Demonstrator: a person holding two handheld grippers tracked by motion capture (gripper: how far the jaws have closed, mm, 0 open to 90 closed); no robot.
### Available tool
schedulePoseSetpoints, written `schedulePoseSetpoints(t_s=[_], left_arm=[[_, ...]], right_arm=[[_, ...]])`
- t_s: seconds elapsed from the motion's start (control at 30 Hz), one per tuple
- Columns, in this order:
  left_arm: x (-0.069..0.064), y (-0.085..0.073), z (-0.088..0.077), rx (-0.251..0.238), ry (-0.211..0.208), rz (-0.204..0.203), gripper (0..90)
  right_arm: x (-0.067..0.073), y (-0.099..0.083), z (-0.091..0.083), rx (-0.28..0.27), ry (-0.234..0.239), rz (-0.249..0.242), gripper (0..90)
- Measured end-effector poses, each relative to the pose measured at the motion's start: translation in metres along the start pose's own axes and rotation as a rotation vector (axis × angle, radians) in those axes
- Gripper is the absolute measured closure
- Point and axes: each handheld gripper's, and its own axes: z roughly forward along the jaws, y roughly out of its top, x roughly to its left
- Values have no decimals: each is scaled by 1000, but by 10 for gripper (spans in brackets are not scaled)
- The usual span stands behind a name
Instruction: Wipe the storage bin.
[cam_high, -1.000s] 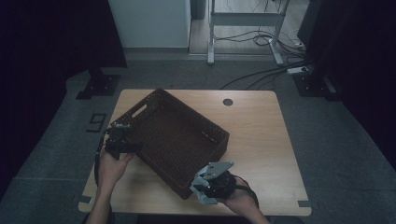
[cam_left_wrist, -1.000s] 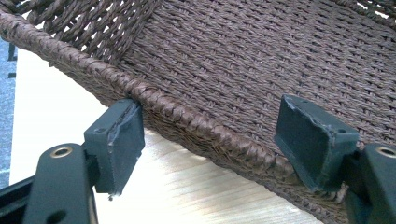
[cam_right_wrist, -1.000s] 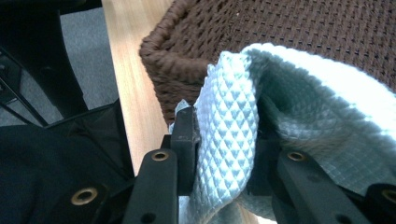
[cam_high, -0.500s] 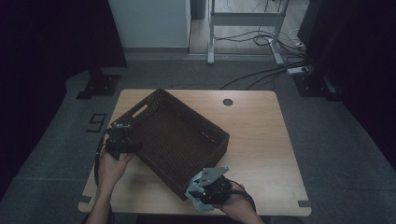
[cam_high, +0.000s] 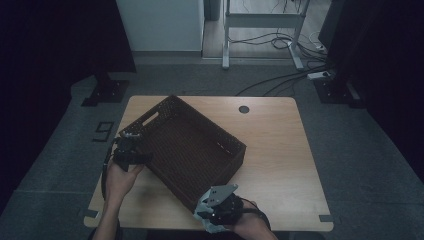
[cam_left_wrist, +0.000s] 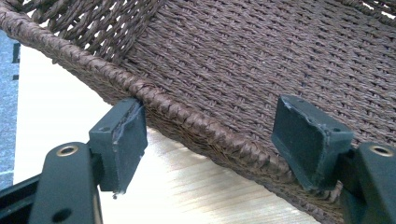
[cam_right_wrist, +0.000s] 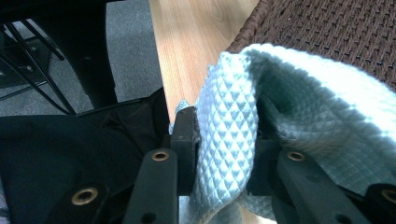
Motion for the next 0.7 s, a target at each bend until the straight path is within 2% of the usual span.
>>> schedulePoseSetpoints(t_s=[0.33,0.5,0.7], left_arm=[[0,0,0,1,-2,0,263],[0,0,0,0,-4,1,263],[1,0,0,1,-6,2,265]], right_arm=[[0,-6,17,53,7,-5,699],[-3,-9,20,53,15,9,700],[-4,-14,30,94,16,10,699]])
